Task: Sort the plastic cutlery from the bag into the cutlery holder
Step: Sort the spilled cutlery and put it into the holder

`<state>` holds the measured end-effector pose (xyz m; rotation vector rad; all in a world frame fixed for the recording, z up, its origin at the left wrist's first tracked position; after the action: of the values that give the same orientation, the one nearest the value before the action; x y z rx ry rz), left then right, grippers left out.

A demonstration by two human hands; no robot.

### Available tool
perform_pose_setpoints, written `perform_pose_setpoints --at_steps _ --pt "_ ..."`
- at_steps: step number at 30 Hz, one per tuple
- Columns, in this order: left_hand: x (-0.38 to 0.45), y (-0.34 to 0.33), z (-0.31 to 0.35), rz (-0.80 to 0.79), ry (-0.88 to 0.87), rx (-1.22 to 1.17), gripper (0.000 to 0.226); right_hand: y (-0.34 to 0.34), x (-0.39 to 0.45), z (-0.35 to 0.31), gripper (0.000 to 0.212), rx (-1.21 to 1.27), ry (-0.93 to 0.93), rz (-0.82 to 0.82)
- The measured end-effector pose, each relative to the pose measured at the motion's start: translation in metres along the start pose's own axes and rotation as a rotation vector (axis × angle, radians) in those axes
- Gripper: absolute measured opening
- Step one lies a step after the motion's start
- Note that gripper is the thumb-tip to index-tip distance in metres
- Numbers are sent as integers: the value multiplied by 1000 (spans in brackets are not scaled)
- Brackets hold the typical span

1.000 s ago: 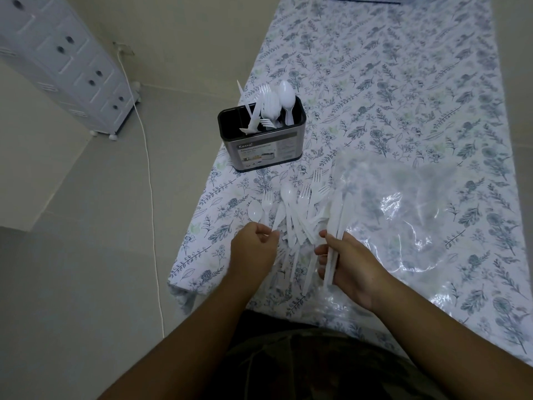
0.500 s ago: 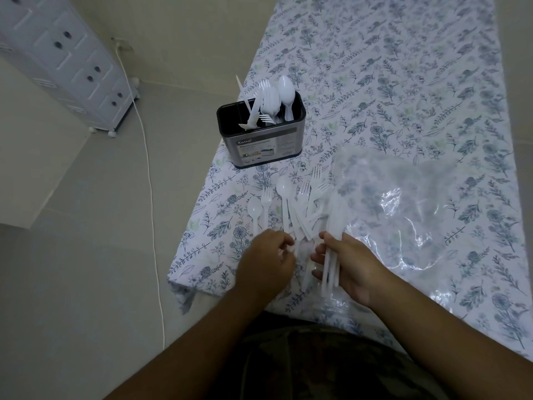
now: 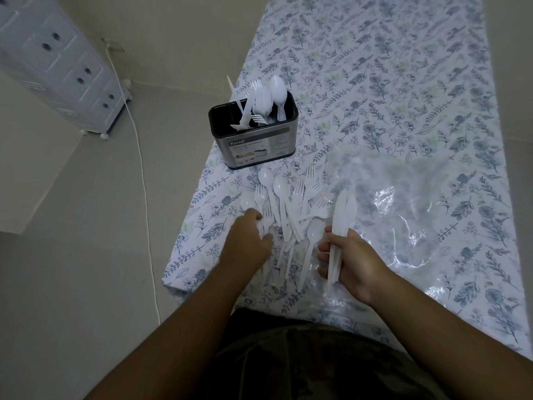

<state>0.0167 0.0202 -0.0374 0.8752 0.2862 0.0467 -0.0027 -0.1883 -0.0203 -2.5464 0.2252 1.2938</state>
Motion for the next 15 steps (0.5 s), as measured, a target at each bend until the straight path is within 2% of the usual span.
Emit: perform_pose_setpoints --at_steps 3,7,12,15 --pt "13 -8 22 72 36 -64 36 1 -1 0 9 -39 32 35" --pt "32 -21 42 31 34 17 47 1 -2 2 8 -69 13 54" --pt "32 -16 24 32 31 9 26 7 -5 -2 8 -104 21 15" --pt "20 -9 10 71 -12 -1 18 9 -4 -1 8 -26 31 12"
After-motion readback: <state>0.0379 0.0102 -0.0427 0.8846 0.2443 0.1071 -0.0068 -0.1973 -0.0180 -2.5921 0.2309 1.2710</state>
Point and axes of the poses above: each hand's wrist, its own x-axis towards the middle knuckle, its own y-axis out of the back of the hand, z = x × y, the point moved 1 cm from there along x, towards the middle knuckle, and after that the axes turned 5 degrees about z, right-handed, at the moved point
